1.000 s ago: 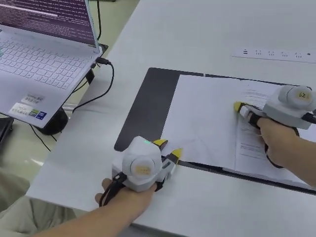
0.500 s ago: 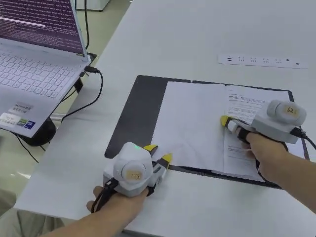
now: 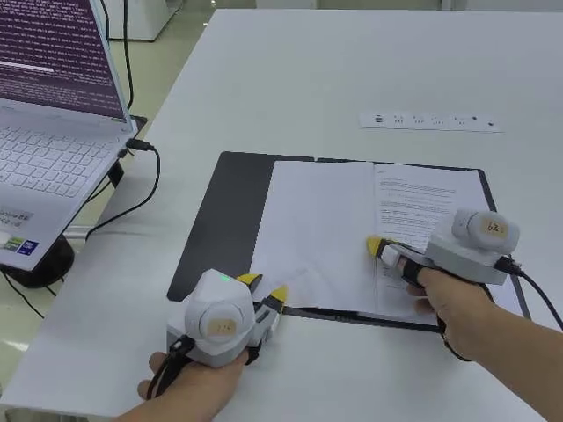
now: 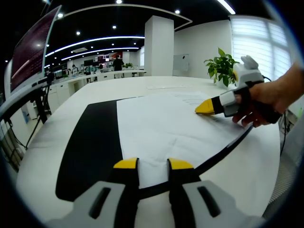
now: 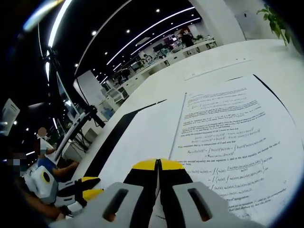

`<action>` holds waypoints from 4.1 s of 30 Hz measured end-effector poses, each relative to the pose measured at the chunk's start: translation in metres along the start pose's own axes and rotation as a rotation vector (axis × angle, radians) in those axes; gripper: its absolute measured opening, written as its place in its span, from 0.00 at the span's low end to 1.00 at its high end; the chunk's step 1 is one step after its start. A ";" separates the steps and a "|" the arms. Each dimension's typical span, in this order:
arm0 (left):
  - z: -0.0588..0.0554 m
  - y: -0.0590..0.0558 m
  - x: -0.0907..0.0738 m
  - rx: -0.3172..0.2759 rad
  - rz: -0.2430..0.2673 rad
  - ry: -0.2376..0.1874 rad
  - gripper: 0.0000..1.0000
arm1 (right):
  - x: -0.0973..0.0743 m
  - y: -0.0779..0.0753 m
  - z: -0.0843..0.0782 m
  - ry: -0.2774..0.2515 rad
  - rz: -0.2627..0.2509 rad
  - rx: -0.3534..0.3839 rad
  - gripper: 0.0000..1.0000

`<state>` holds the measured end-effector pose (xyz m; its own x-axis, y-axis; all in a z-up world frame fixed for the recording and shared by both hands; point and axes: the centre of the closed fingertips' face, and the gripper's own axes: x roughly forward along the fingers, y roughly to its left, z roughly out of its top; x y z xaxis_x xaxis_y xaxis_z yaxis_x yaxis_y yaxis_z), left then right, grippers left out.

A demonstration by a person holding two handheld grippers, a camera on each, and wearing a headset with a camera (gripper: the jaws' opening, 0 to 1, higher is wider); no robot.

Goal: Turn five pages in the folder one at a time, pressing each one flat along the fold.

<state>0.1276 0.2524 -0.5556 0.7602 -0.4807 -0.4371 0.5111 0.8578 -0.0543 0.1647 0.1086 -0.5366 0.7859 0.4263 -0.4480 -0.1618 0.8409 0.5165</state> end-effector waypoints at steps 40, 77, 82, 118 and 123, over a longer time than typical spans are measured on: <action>-0.001 0.000 -0.001 -0.006 0.002 0.011 0.21 | -0.074 0.026 -0.076 0.154 0.089 0.104 0.00; 0.071 -0.039 -0.090 -0.279 -0.095 0.082 0.55 | -0.186 0.013 0.030 -0.155 -0.115 -0.083 0.29; 0.081 -0.045 -0.107 -0.145 -0.084 0.032 0.68 | -0.203 0.007 0.035 -0.173 -0.147 -0.140 0.45; 0.092 -0.021 -0.142 -0.068 0.012 -0.028 0.99 | -0.239 -0.014 0.031 -0.152 -0.207 -0.302 1.00; 0.095 -0.028 -0.126 -0.054 -0.004 -0.025 0.99 | -0.238 -0.016 0.033 -0.158 -0.195 -0.284 0.99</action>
<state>0.0556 0.2714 -0.4137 0.7680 -0.4882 -0.4145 0.4927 0.8639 -0.1045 -0.0001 -0.0174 -0.4147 0.8969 0.2109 -0.3886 -0.1416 0.9696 0.1993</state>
